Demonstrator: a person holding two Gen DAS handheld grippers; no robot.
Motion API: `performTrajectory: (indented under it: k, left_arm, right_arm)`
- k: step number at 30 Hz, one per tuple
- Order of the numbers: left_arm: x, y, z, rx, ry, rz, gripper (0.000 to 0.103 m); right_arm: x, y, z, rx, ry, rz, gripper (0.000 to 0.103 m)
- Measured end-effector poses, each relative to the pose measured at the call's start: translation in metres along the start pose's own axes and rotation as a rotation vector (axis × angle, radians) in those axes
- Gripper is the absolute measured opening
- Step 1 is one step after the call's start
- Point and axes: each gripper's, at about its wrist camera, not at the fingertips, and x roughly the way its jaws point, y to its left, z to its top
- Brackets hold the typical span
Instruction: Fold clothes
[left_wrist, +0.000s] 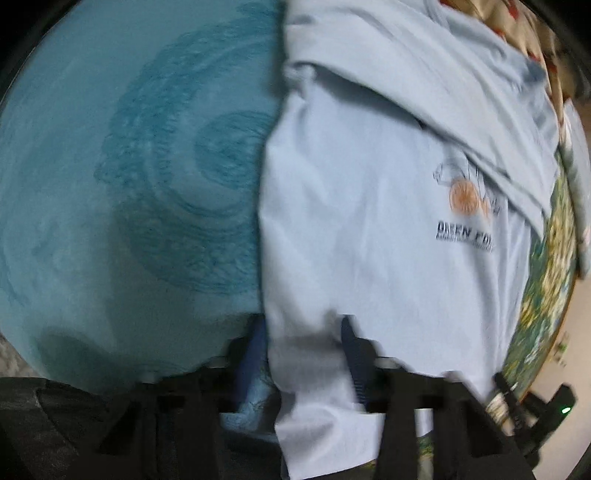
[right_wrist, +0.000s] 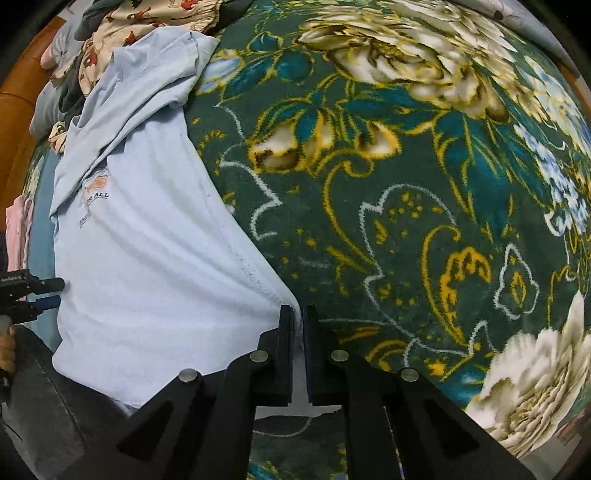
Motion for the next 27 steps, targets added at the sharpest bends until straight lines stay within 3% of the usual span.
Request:
performTrajectory:
  k: [2, 5, 8, 10, 14, 16, 19, 23, 25, 27]
  left_arm:
    - [-0.004, -0.008, -0.003, 0.044, -0.024, 0.014, 0.006]
    - [-0.021, -0.014, -0.009, 0.092, -0.112, -0.044, 0.005]
    - [-0.042, 0.005, -0.01, 0.032, -0.206, -0.245, 0.004]
    - [-0.053, 0.029, -0.004, -0.051, -0.278, -0.42, 0.004]
    - [-0.078, 0.051, 0.005, -0.087, -0.479, -0.594, 0.004]
    - [-0.091, 0.048, 0.014, -0.059, -0.583, -0.546, 0.005]
    - [-0.091, 0.058, 0.029, -0.079, -0.654, -0.444, 0.007]
    - [-0.059, 0.06, 0.045, -0.163, -0.523, -0.392, 0.014]
    - [-0.055, 0.054, 0.036, -0.146, -0.493, -0.372, 0.023]
    - [-0.054, 0.046, 0.03, -0.122, -0.456, -0.371, 0.047]
  right_arm:
    - [-0.003, 0.005, 0.006, 0.005, -0.004, 0.012, 0.005]
    - [-0.015, 0.018, 0.027, 0.007, -0.029, 0.061, 0.005]
    - [-0.034, 0.024, 0.039, 0.001, -0.056, 0.18, 0.005]
    - [-0.046, 0.028, 0.052, 0.015, -0.068, 0.284, 0.005]
    - [-0.057, 0.044, 0.083, 0.061, -0.099, 0.431, 0.005]
    - [-0.061, 0.051, 0.098, 0.093, -0.115, 0.492, 0.005]
    - [-0.07, 0.061, 0.119, 0.127, -0.167, 0.501, 0.005]
    - [-0.057, 0.077, 0.149, 0.158, -0.267, 0.441, 0.005]
    - [-0.046, 0.087, 0.159, 0.141, -0.258, 0.368, 0.005]
    - [-0.036, 0.094, 0.166, 0.119, -0.249, 0.299, 0.005]
